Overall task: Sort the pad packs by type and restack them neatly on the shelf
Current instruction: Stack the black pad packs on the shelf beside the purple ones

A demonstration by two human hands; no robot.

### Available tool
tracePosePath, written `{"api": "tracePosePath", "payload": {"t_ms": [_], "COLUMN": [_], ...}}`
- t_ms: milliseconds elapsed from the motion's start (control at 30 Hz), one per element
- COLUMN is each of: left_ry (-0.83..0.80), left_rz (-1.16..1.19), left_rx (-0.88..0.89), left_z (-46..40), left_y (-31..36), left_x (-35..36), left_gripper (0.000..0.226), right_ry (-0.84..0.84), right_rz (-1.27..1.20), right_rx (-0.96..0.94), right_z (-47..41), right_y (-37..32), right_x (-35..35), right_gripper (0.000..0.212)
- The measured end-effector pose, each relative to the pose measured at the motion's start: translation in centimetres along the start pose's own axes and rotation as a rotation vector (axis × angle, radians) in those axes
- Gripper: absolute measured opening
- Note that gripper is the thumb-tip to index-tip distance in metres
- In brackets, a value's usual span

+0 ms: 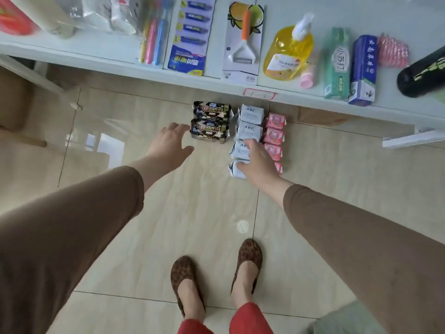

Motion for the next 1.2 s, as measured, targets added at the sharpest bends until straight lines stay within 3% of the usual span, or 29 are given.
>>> {"api": "tracePosePath", "payload": {"t_ms": [400, 633, 700, 800, 967, 1200], "left_ry": [0.073, 0.053, 0.060, 0.053, 0.032, -0.077], "left_rz": [-0.083, -0.180, -0.264, -0.277, -0.197, 0.061], "left_rx": [0.006, -0.001, -0.042, -0.111, -0.105, -0.062], "left_z": [-17.5, -23.3, -23.5, -22.1, -15.5, -2.0], "left_y": [-2.8, -1.7, -1.9, -3.3, -6.2, -2.7], "left_x": [10.8, 12.8, 13.5, 14.1, 11.1, -1.9], "left_gripper": [0.070, 0.083, 0.075, 0.064, 0.051, 0.041], "right_ry": [0.075, 0.193, 0.214, 0.128, -0.116, -0.300], "right_rz": [0.272, 0.689, 0.717, 0.609, 0.196, -0.165], "right_rx": [-0.232, -0.343, -0.366, -0.360, -0.319, -0.194], "right_z": [-18.6, -20.2, -19.7, -18.6, -12.9, 0.9], "right_y": [2.6, 3.0, 3.0, 3.2, 2.5, -3.5], "right_x": [9.9, 13.7, 14.9, 16.6, 15.3, 3.6], "right_gripper": [0.061, 0.058, 0.049, 0.048, 0.059, 0.060]}}
Point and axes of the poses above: each hand's wrist, its own z-axis away from the middle knuckle, its own x-axis out of the palm, y = z × x, the point moved 9 cm from there along -z, towards the middle knuckle, and after that the axes turned 3 degrees about -z, right-handed, at the moved point
